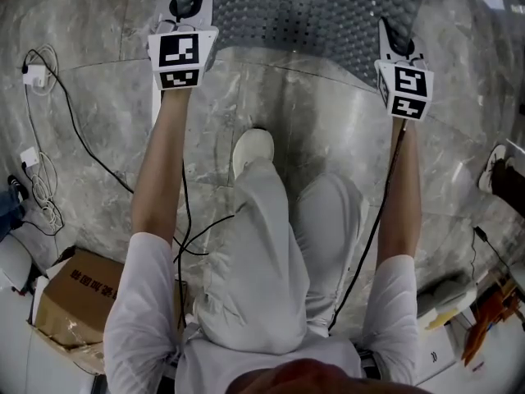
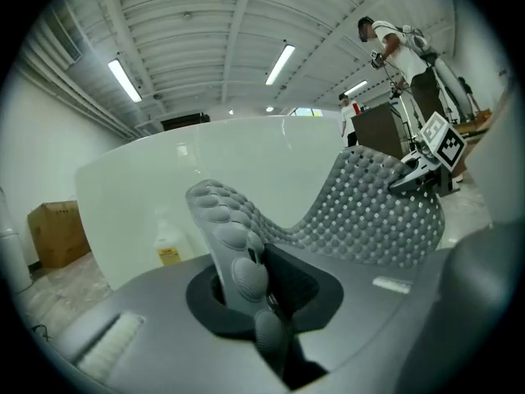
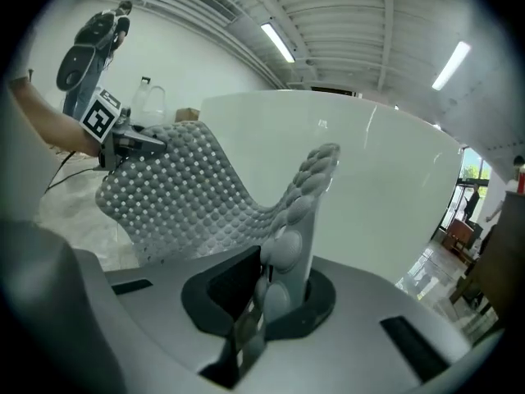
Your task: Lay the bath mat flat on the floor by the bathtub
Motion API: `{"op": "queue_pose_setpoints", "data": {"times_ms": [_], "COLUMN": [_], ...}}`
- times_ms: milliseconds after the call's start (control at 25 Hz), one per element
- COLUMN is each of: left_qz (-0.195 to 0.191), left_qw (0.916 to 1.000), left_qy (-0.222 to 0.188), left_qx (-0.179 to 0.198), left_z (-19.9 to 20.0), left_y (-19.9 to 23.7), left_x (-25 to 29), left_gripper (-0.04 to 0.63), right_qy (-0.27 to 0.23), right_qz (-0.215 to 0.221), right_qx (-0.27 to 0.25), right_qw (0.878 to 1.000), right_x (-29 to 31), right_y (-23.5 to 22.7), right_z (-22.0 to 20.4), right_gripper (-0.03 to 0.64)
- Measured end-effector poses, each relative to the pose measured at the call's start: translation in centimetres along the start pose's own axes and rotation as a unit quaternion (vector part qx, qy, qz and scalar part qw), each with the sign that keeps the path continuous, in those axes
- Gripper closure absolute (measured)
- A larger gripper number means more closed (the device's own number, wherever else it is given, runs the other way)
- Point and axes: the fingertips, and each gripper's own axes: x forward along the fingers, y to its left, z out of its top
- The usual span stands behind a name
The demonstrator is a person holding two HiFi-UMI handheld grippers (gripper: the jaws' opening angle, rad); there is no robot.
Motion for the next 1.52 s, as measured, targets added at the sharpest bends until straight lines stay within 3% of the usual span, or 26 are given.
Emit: {"op": "queue_pose_setpoints", "data": {"times_ms": [200,560,920,1160,1520], "left_qz": [0.002,0.010,-0.003,-0.011,-0.020], "left_qw": [0.9991,0.9935,0.9818,0.9742,0.9599], "left_qy": [0.032,0.107,0.183,0.217,0.268], "left_qx": [0.029,0.037,0.051,0.061,0.079], "left_z": [-3.3,-8.5,-14.2,-17.1,-21.0], "left_y": [0.1,2.1,4.2,5.1,5.4], "left_x": [2.2,6.0,9.4,10.7,12.2], "left_gripper": [0.569,0.558,0.548,0.545,0.538], "right_qy": [0.024,0.066,0.126,0.187,0.218], "right_qz": [-0.015,-0.035,-0.038,-0.031,-0.033], "right_qx": [-0.014,-0.023,-0.040,-0.063,-0.096], "right_qw": [1.000,0.997,0.991,0.980,0.971], "right_x": [2.1,6.2,8.9,11.2,12.5], "right_y": [-0.2,-1.2,-2.2,-3.5,-3.4], "right_z": [-3.1,-8.6,-13.3,-16.2,-18.8], "right_gripper": [0.598,0.598,0.598,0.594,0.594]}}
